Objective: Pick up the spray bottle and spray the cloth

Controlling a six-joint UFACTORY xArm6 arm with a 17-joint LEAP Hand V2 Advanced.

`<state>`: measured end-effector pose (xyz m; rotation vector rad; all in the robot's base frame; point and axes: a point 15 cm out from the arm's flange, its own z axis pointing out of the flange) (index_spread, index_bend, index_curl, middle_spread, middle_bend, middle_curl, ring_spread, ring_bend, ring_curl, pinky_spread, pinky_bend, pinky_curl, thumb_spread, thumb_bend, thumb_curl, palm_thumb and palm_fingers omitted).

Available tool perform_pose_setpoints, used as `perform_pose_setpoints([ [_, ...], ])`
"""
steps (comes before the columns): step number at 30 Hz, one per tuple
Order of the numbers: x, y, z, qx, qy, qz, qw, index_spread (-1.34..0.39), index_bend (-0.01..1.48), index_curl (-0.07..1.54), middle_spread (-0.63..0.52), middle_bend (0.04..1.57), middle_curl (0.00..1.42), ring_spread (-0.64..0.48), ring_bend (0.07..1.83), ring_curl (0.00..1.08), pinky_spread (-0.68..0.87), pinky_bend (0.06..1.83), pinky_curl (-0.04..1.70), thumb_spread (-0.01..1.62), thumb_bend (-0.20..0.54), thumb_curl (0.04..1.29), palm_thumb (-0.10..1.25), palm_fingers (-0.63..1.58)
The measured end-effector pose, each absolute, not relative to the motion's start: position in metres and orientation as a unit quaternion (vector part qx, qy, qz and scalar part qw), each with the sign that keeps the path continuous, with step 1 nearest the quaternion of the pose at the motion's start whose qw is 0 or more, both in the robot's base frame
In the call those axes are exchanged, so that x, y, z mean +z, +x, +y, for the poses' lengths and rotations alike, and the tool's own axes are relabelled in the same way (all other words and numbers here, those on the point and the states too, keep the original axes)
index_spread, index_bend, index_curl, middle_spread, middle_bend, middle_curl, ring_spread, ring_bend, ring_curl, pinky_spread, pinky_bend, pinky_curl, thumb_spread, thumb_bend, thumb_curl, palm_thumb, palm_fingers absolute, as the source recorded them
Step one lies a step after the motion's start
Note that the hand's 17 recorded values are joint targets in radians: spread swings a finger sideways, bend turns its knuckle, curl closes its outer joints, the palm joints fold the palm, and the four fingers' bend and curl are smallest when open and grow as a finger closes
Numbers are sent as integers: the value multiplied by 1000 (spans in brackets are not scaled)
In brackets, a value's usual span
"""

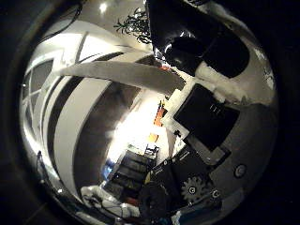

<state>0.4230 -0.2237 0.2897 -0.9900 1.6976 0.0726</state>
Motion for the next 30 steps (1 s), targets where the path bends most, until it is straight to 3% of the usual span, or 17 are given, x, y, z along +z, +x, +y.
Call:
perform_pose_setpoints([
  [12, 366, 393, -183, 45, -503, 699, 507, -190, 1222, 753, -77, 1405, 669, -224, 1373, 781, -153, 1157, 1178, 785, -17, 800, 1092, 1113],
  [19, 419, 352, -176, 9, -611, 708, 355, -183, 1223, 747, -77, 1413, 660, -226, 1360, 796, -158, 1099, 1280, 766, -16, 833, 1083, 1118],
  [30, 483, 333, -115, -36, -726, 666, 167, -189, 1211, 743, -76, 1409, 651, -225, 1349, 808, -167, 1057, 1347, 747, -17, 859, 1057, 1131],
])
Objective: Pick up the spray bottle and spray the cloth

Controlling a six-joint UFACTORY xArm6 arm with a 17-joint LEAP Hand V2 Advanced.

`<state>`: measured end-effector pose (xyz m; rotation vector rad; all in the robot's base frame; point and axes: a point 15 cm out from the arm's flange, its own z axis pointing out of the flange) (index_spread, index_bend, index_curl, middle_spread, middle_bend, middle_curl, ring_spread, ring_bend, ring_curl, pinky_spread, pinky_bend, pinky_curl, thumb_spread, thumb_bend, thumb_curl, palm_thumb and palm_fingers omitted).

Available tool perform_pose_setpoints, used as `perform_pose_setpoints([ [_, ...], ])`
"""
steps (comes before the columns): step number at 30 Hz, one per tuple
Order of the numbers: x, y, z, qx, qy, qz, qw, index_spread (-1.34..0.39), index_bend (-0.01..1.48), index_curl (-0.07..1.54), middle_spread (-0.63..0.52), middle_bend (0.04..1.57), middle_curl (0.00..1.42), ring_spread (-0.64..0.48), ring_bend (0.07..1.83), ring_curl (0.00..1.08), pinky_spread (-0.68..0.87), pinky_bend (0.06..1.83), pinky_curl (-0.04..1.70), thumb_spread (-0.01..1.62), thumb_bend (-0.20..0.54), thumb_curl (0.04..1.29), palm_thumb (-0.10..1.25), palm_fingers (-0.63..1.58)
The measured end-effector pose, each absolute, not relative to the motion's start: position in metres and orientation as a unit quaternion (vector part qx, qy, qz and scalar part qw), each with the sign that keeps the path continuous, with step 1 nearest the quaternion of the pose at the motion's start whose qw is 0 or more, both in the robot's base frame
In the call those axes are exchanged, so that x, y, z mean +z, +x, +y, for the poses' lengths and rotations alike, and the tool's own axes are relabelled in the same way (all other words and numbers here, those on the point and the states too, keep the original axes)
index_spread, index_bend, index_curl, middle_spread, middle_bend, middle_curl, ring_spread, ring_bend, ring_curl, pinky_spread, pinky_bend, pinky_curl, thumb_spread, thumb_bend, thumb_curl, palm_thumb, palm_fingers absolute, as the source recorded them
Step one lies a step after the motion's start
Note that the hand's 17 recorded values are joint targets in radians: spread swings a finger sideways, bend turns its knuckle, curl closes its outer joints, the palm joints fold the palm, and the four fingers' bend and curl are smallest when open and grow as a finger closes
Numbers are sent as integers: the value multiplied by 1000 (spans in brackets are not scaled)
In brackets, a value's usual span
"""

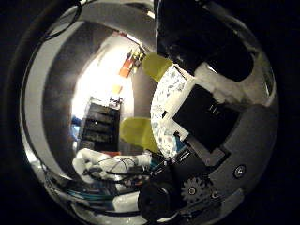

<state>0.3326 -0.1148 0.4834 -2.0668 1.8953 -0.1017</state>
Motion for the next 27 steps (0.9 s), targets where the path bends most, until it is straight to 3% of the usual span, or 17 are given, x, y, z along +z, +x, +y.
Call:
perform_pose_setpoints([
  [12, 489, 331, -74, -126, -790, 593, -89, -192, 1205, 746, -76, 1407, 648, -224, 1344, 809, -175, 1039, 1376, 750, -17, 865, 1050, 1135],
  [27, 319, 290, -44, -50, -791, 556, -250, -206, 1196, 751, -76, 1407, 647, -224, 1343, 811, -183, 1032, 1390, 751, -17, 867, 1049, 1136],
])
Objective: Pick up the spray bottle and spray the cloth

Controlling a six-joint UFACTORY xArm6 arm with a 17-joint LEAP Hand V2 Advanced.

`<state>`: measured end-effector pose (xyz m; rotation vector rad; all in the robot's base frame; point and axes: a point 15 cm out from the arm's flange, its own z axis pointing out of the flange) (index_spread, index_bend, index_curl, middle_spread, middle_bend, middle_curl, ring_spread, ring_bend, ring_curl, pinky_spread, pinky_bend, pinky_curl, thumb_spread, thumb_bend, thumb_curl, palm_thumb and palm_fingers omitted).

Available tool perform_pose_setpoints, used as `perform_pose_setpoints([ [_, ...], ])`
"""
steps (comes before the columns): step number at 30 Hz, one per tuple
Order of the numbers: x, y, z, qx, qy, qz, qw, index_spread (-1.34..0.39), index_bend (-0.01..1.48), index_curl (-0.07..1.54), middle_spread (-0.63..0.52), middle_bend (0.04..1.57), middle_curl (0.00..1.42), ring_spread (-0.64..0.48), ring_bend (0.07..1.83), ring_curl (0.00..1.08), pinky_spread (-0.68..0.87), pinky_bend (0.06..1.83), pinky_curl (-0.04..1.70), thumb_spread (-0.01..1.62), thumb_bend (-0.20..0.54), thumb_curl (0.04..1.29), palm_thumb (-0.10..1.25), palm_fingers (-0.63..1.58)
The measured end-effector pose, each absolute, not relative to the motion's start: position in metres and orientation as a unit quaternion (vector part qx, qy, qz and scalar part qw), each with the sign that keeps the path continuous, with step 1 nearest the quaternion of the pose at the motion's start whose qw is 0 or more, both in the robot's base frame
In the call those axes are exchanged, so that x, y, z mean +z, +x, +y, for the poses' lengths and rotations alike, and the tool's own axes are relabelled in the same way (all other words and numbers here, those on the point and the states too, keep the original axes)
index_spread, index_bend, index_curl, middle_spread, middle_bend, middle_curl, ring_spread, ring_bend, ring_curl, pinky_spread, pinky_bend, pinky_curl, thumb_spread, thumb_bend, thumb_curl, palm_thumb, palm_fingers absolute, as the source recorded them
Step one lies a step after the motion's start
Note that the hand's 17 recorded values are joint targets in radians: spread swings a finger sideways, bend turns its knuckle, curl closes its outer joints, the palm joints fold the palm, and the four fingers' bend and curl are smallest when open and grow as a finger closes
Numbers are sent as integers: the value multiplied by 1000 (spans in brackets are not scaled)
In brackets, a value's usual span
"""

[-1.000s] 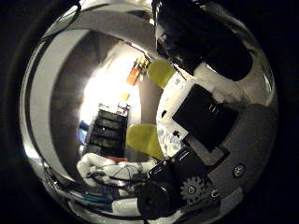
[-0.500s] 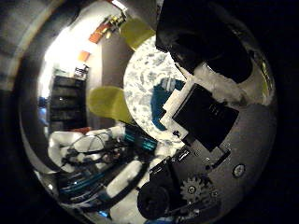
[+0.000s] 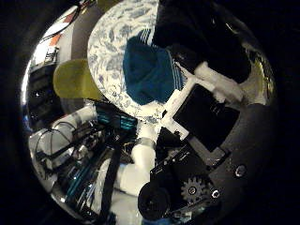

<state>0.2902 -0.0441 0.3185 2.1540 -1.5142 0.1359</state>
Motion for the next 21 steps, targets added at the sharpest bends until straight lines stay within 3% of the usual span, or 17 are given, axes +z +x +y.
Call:
perform_pose_setpoints([
  [11, 302, 294, -41, 68, 795, -542, 264, -207, 1190, 749, -77, 1407, 647, -224, 1341, 812, -186, 1029, 1393, 766, -16, 866, 1051, 1137],
  [21, 370, 319, -8, 80, 810, -558, 165, -207, 1190, 749, -77, 1406, 647, -224, 1341, 813, -189, 1028, 1394, 772, -17, 868, 1051, 1137],
])
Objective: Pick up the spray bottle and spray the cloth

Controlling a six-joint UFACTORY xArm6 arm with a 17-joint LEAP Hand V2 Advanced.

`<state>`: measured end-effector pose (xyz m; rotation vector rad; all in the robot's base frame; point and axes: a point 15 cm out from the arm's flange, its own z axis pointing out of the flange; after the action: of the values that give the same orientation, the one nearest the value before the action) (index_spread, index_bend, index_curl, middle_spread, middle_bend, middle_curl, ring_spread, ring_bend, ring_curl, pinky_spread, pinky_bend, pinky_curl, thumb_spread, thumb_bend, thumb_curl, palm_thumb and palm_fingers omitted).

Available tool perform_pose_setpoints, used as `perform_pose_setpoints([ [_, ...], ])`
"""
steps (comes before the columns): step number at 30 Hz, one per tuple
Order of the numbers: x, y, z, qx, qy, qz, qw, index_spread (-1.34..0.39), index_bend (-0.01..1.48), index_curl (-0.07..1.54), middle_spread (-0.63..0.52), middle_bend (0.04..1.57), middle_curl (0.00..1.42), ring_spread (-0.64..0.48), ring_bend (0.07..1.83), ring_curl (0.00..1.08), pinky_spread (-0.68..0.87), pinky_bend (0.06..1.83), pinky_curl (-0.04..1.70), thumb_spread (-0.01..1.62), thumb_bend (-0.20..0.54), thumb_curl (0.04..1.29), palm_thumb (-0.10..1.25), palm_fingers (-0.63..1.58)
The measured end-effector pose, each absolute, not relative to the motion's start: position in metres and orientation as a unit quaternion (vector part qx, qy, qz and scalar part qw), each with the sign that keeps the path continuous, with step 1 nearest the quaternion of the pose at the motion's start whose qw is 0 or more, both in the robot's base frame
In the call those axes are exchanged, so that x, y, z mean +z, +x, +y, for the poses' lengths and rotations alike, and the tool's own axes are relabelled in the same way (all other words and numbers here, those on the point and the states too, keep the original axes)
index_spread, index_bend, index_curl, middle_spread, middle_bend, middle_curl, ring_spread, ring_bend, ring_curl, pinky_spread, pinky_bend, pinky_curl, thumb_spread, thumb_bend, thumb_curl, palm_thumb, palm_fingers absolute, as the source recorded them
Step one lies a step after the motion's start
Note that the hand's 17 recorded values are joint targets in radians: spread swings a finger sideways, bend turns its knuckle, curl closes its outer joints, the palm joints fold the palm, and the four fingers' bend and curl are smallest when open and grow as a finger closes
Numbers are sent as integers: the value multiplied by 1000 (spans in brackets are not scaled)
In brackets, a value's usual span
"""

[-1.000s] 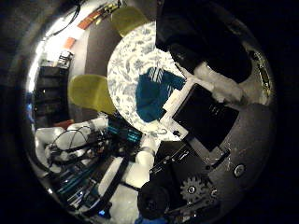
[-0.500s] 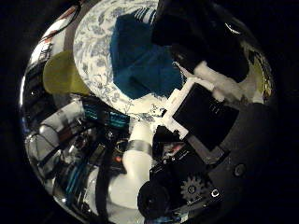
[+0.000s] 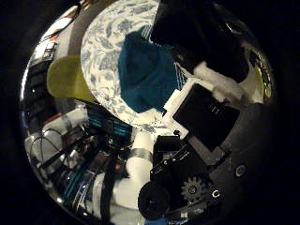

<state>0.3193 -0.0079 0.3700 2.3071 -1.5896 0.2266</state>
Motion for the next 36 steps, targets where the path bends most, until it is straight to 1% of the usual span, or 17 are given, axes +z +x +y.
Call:
perform_pose_setpoints([
  [8, 434, 336, 69, 31, 821, -570, -7, -207, 1190, 749, -77, 1406, 647, -225, 1340, 813, -190, 1028, 1395, 766, -17, 867, 1052, 1137],
  [13, 466, 346, 116, -16, 812, -571, -116, -207, 1192, 748, -77, 1405, 647, -225, 1339, 813, -191, 1027, 1395, 762, -15, 869, 1057, 1139],
  [20, 502, 381, 161, -69, 762, -579, -282, -207, 1192, 746, -77, 1406, 647, -225, 1340, 814, -192, 1027, 1395, 750, -18, 873, 1055, 1137],
  [24, 453, 393, 173, -115, 737, -581, -325, -206, 1188, 747, -77, 1406, 647, -225, 1340, 814, -192, 1027, 1396, 733, -19, 875, 1055, 1137],
  [29, 393, 395, 180, -142, 701, -586, -379, -207, 1183, 750, -77, 1406, 647, -225, 1343, 816, -192, 1028, 1396, 717, -17, 877, 1061, 1137],
  [33, 374, 403, 192, -148, 675, -577, -436, -208, 1180, 753, -77, 1407, 647, -226, 1345, 818, -193, 1028, 1395, 703, -18, 880, 1063, 1136],
  [36, 353, 406, 199, -148, 669, -572, -451, -209, 1179, 754, -77, 1407, 647, -226, 1344, 819, -193, 1028, 1395, 697, -18, 881, 1066, 1136],
])
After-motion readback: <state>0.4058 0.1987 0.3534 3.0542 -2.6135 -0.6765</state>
